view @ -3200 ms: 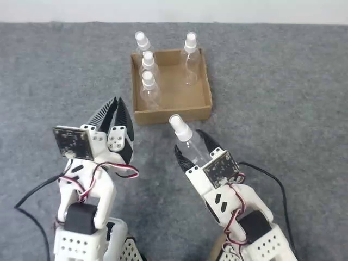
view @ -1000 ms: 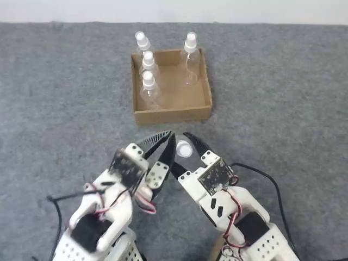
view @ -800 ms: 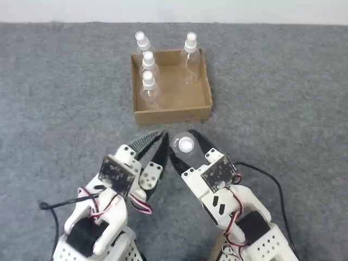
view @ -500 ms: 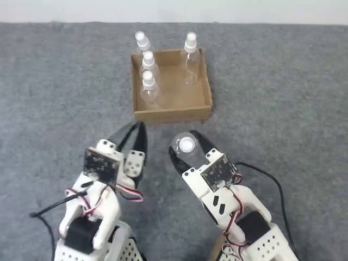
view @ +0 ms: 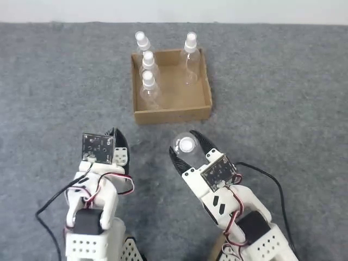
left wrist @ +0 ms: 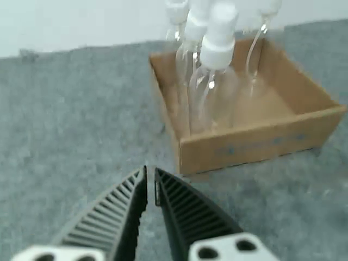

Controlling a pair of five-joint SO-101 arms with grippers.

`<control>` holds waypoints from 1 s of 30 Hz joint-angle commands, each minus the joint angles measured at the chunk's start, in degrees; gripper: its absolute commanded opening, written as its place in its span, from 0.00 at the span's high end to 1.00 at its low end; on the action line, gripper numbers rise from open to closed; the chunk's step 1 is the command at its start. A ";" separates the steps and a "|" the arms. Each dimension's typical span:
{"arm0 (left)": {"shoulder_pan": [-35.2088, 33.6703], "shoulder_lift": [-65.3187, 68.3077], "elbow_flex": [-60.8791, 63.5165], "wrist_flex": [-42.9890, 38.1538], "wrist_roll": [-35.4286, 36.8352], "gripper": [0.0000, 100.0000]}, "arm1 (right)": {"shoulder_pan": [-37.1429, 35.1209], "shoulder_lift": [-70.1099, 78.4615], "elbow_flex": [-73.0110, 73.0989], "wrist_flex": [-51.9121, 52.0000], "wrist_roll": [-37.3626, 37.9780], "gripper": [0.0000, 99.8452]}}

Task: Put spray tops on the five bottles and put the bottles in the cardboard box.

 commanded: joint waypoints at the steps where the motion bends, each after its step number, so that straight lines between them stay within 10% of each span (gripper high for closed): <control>1: -1.05 -1.14 1.80 -1.93 -0.18 0.97 | 0.57 -1.27 1.23 0.22 0.44 0.99; 30: -8.09 -1.05 2.15 22.42 -0.18 0.98 | 0.57 -1.27 1.23 1.45 0.70 0.99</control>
